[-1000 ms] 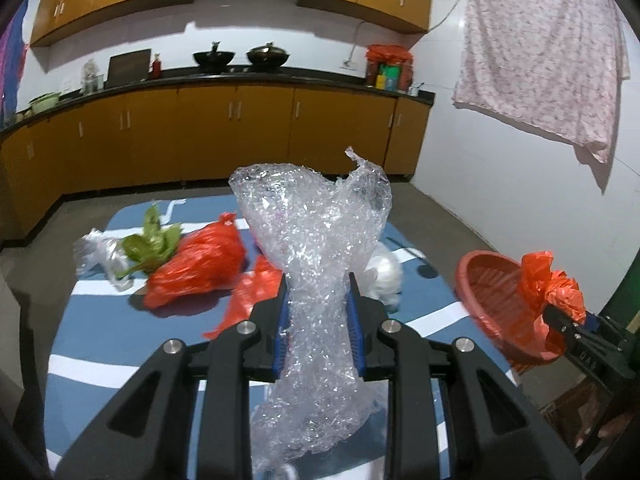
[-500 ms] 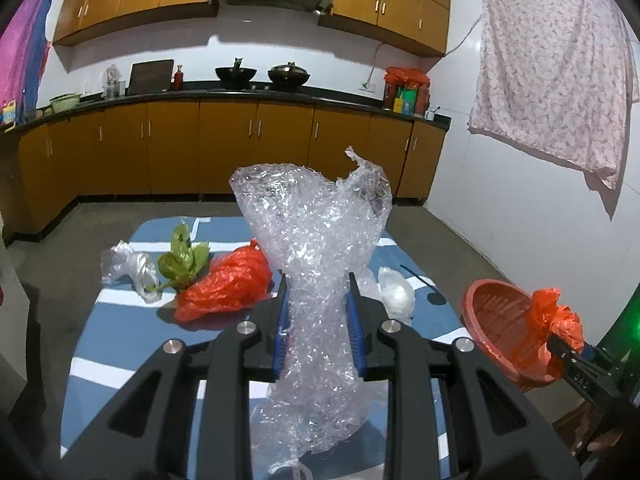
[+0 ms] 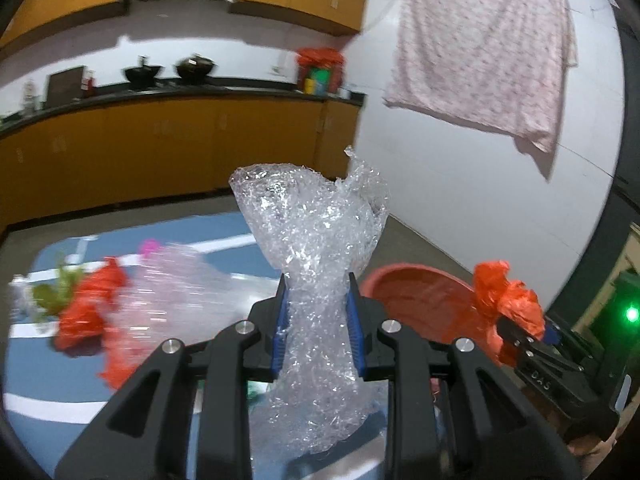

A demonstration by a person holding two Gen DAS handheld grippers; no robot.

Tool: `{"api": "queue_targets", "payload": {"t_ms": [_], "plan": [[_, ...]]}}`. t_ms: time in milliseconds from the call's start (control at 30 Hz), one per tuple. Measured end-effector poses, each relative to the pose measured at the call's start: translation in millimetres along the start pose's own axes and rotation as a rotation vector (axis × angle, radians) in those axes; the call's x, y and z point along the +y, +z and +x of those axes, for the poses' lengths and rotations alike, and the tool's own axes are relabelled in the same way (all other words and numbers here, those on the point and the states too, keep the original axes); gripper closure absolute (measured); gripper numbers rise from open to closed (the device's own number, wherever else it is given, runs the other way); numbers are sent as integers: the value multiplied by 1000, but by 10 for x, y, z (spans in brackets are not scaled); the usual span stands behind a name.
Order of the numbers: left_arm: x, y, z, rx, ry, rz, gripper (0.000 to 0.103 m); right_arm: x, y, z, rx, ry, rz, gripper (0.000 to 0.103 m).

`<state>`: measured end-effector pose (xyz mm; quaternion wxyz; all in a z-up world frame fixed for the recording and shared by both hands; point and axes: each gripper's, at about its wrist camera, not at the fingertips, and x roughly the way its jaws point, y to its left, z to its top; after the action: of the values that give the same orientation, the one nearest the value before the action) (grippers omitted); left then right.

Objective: Collect trash
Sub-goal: 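Carry the bubble wrap and red bag over the orange basket and release both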

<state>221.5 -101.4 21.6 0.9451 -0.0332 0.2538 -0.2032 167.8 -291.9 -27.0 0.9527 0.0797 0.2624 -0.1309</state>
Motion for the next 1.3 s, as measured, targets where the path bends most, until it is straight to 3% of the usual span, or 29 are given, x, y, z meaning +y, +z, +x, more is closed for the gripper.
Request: {"api": "queue_targets", "payload": {"t_ms": [233, 467, 867, 967, 1100, 1300], "plan": [[-471, -136, 609, 89, -119, 59, 77, -235, 132, 156, -12, -42, 60, 55], [-713, -199, 1069, 149, -156, 103, 77, -349, 168, 421, 5, -65, 91, 55], [-872, -219, 1496, 198, -196, 124, 77, -432, 190, 658, 20, -71, 131, 55], [-862, -236, 1522, 201, -199, 121, 71, -459, 211, 669, 14, -48, 150, 52], [-796, -254, 1540, 204, -190, 106, 55, -500, 208, 645, 0, -35, 172, 38], [-686, -253, 1488, 207, -163, 73, 44, -536, 176, 580, -3, -55, 172, 27]]}}
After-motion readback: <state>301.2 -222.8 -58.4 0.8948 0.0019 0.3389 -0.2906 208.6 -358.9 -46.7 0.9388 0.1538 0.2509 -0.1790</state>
